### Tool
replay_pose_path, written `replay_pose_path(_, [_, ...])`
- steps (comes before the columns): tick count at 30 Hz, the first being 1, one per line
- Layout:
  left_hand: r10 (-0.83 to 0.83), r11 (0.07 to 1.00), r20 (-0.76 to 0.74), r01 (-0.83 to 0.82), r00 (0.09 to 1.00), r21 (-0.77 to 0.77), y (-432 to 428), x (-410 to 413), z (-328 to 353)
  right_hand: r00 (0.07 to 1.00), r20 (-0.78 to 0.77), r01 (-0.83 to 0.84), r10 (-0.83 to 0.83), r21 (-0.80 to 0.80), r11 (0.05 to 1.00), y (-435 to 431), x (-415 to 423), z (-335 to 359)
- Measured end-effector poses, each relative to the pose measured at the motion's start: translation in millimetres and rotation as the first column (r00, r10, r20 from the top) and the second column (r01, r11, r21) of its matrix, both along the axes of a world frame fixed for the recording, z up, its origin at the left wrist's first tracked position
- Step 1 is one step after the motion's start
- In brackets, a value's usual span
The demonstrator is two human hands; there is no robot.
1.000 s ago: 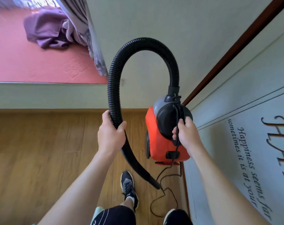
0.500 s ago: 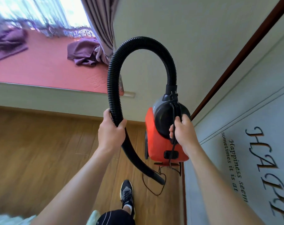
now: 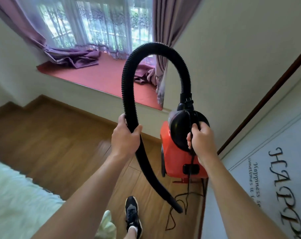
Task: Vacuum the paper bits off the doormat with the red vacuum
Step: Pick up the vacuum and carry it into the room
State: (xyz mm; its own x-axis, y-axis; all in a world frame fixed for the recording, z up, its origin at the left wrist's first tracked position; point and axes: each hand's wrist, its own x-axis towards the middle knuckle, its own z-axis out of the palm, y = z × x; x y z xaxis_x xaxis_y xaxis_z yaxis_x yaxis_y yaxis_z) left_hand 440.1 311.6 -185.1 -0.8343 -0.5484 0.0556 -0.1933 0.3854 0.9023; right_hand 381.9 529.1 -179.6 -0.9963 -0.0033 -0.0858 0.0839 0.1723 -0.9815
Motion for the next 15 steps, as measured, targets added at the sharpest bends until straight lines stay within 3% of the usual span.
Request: replay_pose_path(15, [0.160, 0.985, -0.110, -0.151, 0.981, 0.086, -115, 166, 59, 0.982, -0.071, -0.178, 0.177, -0.007, 0.984, -133, 128, 73])
